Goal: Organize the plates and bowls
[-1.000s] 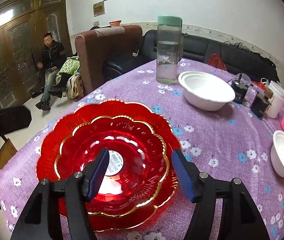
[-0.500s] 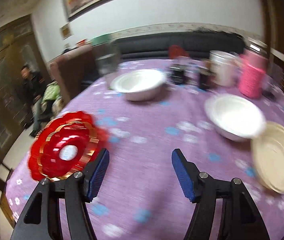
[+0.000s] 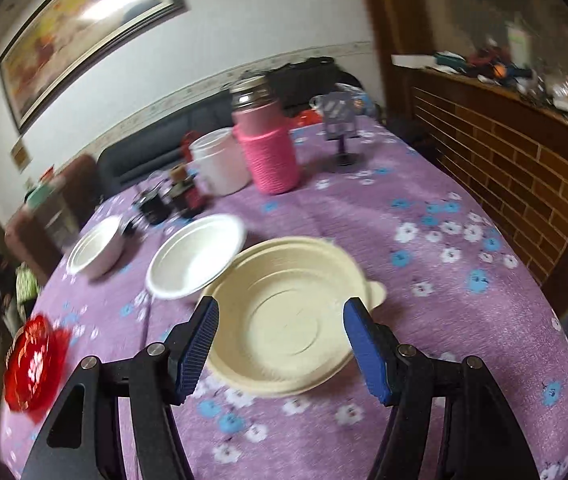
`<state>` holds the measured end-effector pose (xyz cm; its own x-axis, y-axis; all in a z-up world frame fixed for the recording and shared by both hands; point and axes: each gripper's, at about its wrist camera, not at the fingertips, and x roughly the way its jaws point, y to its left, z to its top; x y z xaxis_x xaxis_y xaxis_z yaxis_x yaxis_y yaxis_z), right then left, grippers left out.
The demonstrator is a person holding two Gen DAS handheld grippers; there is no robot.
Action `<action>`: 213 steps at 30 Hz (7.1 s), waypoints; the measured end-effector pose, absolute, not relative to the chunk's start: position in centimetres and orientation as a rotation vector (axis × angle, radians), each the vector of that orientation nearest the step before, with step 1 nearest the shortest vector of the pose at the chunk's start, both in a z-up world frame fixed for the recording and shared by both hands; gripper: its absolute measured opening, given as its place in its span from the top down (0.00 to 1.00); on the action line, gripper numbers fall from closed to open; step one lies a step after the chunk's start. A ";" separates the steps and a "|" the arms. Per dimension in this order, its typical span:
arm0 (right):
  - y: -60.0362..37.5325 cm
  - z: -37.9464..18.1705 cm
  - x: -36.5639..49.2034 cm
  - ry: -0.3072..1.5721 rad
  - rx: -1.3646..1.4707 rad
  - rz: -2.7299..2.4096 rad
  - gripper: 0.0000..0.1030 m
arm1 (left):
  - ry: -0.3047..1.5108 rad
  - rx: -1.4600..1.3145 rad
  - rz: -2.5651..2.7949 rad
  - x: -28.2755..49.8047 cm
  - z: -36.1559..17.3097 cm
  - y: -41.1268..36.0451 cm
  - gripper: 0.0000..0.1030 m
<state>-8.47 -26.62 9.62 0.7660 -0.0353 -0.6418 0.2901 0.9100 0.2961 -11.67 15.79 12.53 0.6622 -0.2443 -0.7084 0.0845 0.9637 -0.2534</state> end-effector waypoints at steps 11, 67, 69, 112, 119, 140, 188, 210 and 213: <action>-25.3 9.2 2.8 0.858 0.331 -0.039 0.33 | 0.862 -0.114 -0.242 -11.5 11.6 12.3 0.29; -11.0 8.6 0.5 1.050 0.225 0.402 0.85 | 0.971 -0.127 -0.200 -1.1 9.8 8.7 0.89; -7.7 9.4 0.8 1.033 0.210 0.453 0.85 | 0.958 -0.146 -0.158 -1.5 10.5 11.5 0.89; 5.0 9.6 -2.3 0.821 0.163 0.411 0.57 | 0.838 -0.450 -0.017 -8.5 11.6 25.7 0.25; -1.4 8.9 -5.9 0.718 0.251 0.294 0.51 | 0.787 -0.382 -0.059 -10.8 11.8 18.9 0.19; -13.7 4.9 -9.5 0.651 0.487 0.108 0.41 | 0.796 -0.136 -0.021 -13.5 16.2 1.7 0.19; -8.3 15.2 -11.0 0.624 0.245 0.046 0.41 | 0.505 -0.024 0.029 -17.5 18.6 22.5 0.19; -14.6 8.0 -15.4 0.627 0.469 0.023 0.32 | 0.637 -0.041 -0.159 -18.4 16.5 7.5 0.06; -16.3 8.3 -15.0 0.610 0.460 -0.015 0.32 | 0.670 -0.047 -0.150 -17.7 15.5 8.0 0.06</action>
<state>-14.99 -16.25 8.26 0.8225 0.1198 -0.5560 0.1478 0.8990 0.4123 -17.70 7.97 15.49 0.7733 -0.1539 -0.6150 0.1236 0.9881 -0.0918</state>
